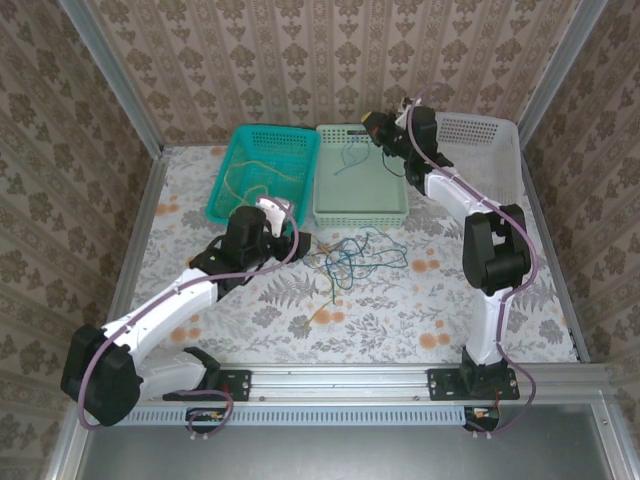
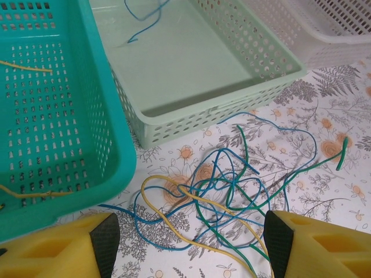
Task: Untangle the cables
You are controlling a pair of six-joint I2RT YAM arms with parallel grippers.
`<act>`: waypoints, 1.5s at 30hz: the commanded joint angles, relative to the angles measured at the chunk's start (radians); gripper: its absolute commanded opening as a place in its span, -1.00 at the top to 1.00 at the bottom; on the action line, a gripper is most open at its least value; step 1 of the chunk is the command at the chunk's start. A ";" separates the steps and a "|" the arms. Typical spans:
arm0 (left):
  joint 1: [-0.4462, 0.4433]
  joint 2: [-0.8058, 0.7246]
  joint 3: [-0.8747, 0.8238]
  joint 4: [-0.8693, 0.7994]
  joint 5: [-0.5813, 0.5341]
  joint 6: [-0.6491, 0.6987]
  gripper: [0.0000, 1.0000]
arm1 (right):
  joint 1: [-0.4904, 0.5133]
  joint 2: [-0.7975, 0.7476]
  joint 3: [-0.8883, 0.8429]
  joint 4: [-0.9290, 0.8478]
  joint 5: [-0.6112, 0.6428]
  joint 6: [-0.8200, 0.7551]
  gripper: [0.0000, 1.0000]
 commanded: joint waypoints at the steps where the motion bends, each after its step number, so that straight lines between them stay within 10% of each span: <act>1: 0.008 -0.015 -0.013 -0.001 -0.010 -0.003 -0.39 | 0.016 -0.040 -0.010 -0.066 -0.028 -0.085 0.95; 17: 0.010 -0.012 -0.005 -0.016 -0.007 -0.002 -0.40 | 0.030 -0.050 0.055 -0.582 0.140 -0.388 -0.70; 29: 0.013 0.006 0.000 -0.016 -0.005 0.002 -0.41 | 0.082 -0.132 0.182 -1.082 0.436 -0.972 -0.99; 37: 0.013 0.027 0.010 -0.016 0.000 0.003 -0.41 | 0.148 -0.398 -0.188 -0.739 0.470 -1.078 -0.99; 45: 0.013 0.015 0.000 -0.018 -0.011 -0.003 -0.40 | 0.193 -0.497 -0.293 -0.818 0.317 -1.136 -0.89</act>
